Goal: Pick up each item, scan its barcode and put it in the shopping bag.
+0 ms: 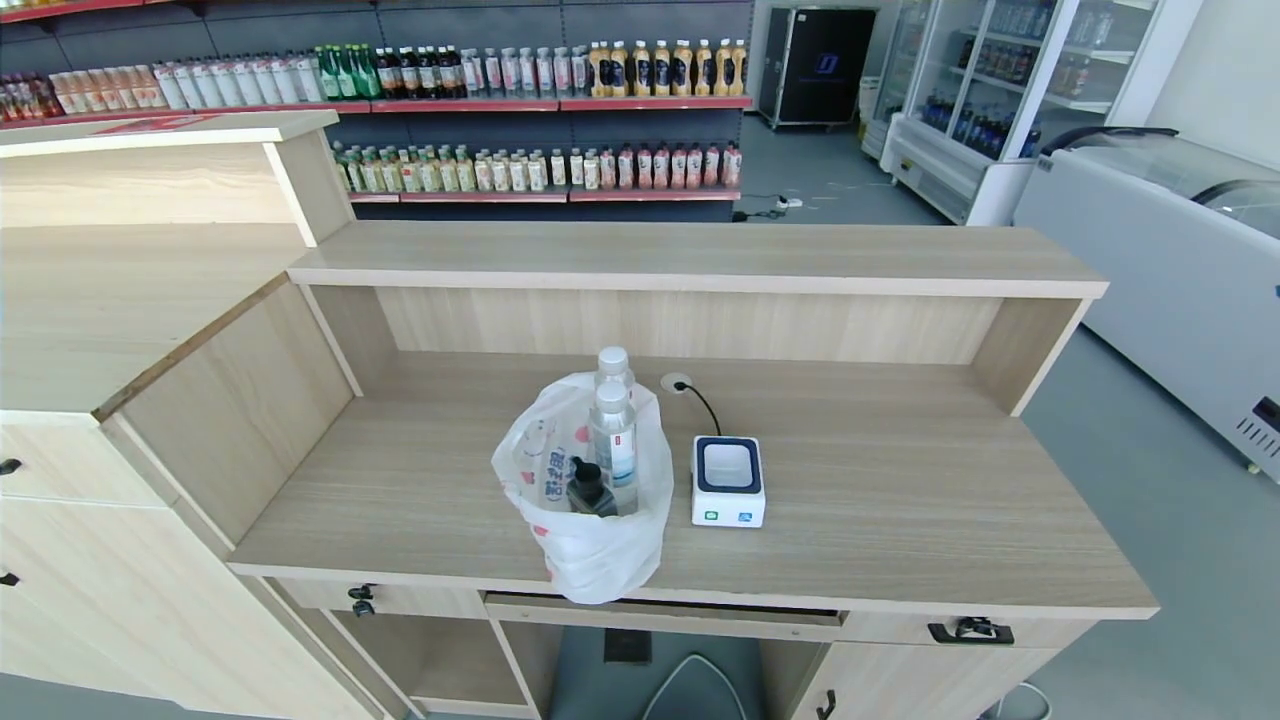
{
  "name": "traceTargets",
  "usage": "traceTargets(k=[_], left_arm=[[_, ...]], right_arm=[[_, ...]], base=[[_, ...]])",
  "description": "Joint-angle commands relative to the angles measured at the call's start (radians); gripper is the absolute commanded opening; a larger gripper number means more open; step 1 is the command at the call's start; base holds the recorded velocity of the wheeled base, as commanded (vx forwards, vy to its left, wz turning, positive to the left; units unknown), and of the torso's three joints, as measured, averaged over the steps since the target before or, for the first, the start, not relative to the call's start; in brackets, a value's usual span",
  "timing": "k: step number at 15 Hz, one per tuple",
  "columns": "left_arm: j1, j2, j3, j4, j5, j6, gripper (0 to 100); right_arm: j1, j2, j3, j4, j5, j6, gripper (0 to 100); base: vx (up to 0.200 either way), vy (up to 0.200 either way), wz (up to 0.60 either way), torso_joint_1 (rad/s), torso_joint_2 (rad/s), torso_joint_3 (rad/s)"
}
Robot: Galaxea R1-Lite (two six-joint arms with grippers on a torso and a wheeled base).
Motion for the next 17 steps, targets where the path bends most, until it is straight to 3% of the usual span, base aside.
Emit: traceTargets(k=[1, 8, 17], left_arm=[[0.0, 0.0, 0.0, 0.0, 0.0, 0.0, 100], [0.0, 0.0, 0.0, 0.0, 0.0, 0.0, 100], [0.0, 0.0, 0.0, 0.0, 0.0, 0.0, 100]], right_arm=[[0.001, -0.02, 0.0, 0.0, -0.017, 0.001, 100], [0.001, -0.02, 0.0, -0.002, -0.013, 0.092, 100], [0.001, -0.02, 0.0, 0.0, -0.014, 0.089, 100]], base=[[0.0, 0.0, 0.0, 0.0, 0.0, 0.0], [0.0, 0.0, 0.0, 0.0, 0.0, 0.0], [0.0, 0.0, 0.0, 0.0, 0.0, 0.0]])
